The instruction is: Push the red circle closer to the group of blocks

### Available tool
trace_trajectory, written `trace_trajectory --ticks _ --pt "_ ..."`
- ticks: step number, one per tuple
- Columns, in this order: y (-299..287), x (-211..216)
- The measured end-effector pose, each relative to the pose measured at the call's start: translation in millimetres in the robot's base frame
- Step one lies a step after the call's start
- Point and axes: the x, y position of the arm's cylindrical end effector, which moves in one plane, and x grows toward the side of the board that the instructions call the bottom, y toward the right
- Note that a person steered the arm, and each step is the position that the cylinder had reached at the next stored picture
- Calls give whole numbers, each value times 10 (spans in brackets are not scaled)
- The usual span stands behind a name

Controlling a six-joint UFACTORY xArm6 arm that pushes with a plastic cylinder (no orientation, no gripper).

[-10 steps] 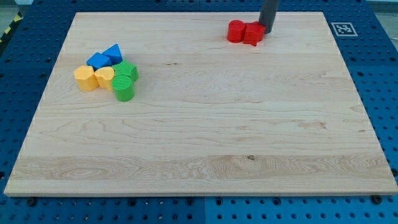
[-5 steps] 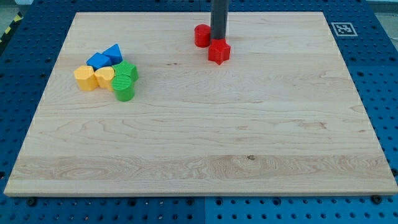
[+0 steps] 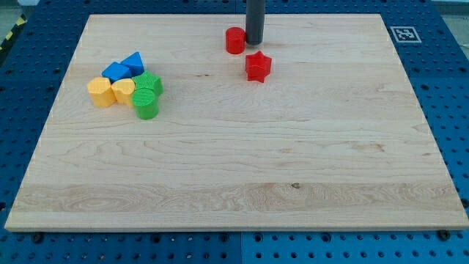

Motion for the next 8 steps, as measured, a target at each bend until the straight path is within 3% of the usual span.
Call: trace_trajectory --ticks 3,6,8 --pt "-492 51" --pt "-965 535" --pt "-1272 587"
